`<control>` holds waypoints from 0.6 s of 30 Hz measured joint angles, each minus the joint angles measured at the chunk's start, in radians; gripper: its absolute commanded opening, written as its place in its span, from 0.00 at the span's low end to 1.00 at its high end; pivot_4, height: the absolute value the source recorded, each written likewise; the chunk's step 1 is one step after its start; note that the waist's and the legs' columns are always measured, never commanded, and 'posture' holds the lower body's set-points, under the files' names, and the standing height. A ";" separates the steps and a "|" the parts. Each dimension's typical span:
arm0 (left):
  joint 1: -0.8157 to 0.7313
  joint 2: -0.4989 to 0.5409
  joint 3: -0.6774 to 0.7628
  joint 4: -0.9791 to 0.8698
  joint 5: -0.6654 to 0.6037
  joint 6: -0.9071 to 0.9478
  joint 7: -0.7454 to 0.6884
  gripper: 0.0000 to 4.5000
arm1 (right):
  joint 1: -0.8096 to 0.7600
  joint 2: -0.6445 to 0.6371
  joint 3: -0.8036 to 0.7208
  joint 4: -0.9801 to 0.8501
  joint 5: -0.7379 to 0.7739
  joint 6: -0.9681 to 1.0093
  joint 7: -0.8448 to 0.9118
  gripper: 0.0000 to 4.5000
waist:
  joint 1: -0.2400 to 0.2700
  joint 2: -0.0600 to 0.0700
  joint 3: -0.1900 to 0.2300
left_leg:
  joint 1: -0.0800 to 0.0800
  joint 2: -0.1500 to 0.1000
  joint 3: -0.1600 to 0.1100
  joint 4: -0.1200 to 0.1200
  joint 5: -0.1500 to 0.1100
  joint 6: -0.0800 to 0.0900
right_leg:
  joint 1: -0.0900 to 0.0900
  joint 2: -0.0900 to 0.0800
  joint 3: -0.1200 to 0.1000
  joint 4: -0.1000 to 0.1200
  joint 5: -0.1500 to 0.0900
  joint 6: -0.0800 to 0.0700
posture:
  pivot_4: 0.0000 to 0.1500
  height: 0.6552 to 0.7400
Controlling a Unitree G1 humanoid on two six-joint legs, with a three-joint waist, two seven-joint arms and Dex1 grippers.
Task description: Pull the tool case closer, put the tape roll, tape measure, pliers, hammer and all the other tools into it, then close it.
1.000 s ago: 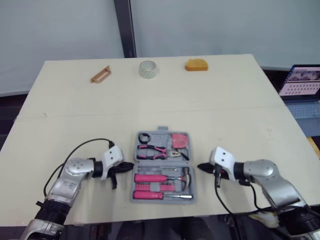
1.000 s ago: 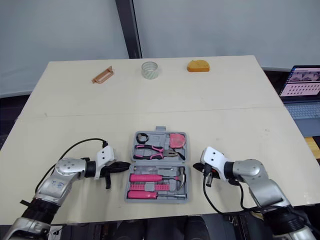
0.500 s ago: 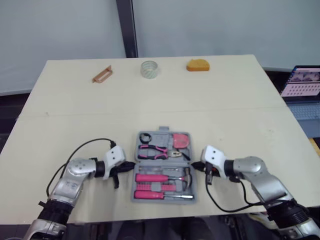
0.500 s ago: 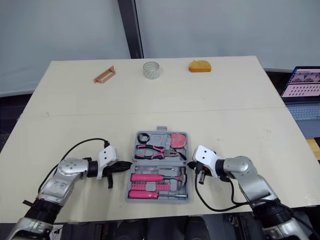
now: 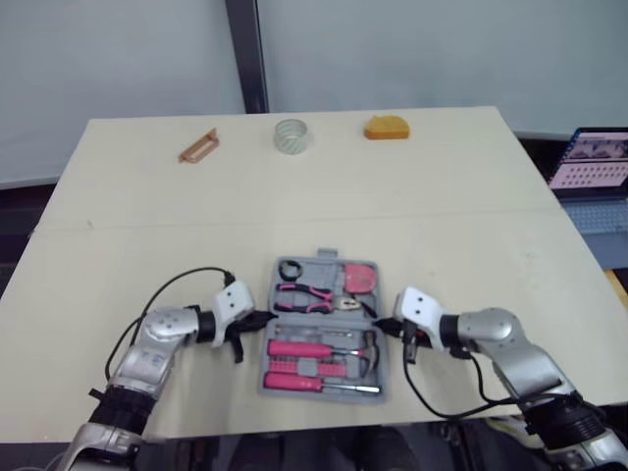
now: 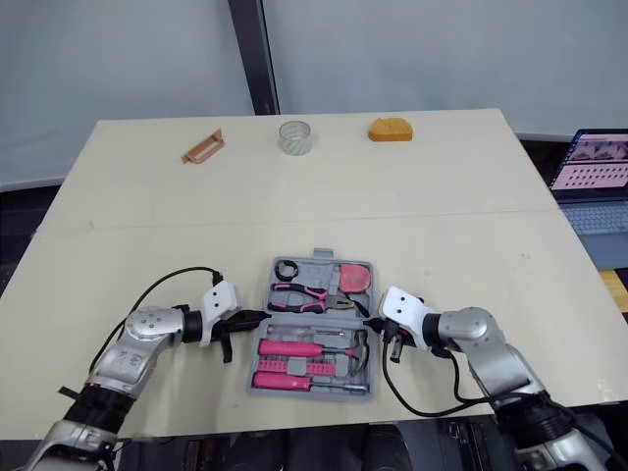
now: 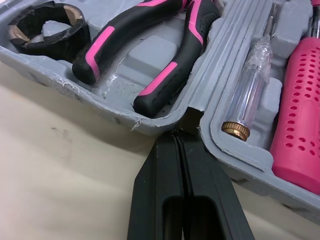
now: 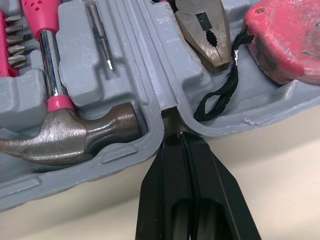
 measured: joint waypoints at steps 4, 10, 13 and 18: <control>0.063 0.012 0.001 -0.071 -0.010 0.022 -0.004 0.01 | 0.012 -0.001 -0.001 -0.005 0.001 -0.001 0.001 0.00 | -0.001 0.000 0.000 | 0.000 0.000 0.000 0.000 0.000 0.000 | 0.000 0.000 0.000 0.000 0.000 0.000 | 1.00 1.00; 0.114 0.015 0.002 -0.130 -0.017 0.048 0.002 0.01 | 0.036 -0.012 -0.005 -0.029 0.003 0.001 0.012 0.00 | 0.000 0.000 0.000 | 0.000 0.000 0.000 0.000 0.000 0.000 | 0.000 0.000 0.000 0.000 0.000 0.000 | 1.00 1.00; 0.122 0.015 0.002 -0.141 -0.017 0.056 0.007 0.01 | 0.047 -0.021 -0.005 -0.044 0.006 0.004 0.021 0.00 | 0.000 0.000 0.000 | 0.000 0.000 0.000 0.000 0.000 0.000 | 0.000 0.000 0.000 0.000 0.000 0.000 | 1.00 1.00; 0.127 0.015 0.002 -0.149 -0.017 0.064 0.011 0.01 | 0.061 -0.036 -0.005 -0.064 0.014 0.006 0.035 0.00 | 0.000 0.000 0.000 | 0.000 0.000 0.000 0.000 0.000 0.000 | 0.000 0.000 0.000 0.000 0.000 0.000 | 1.00 1.00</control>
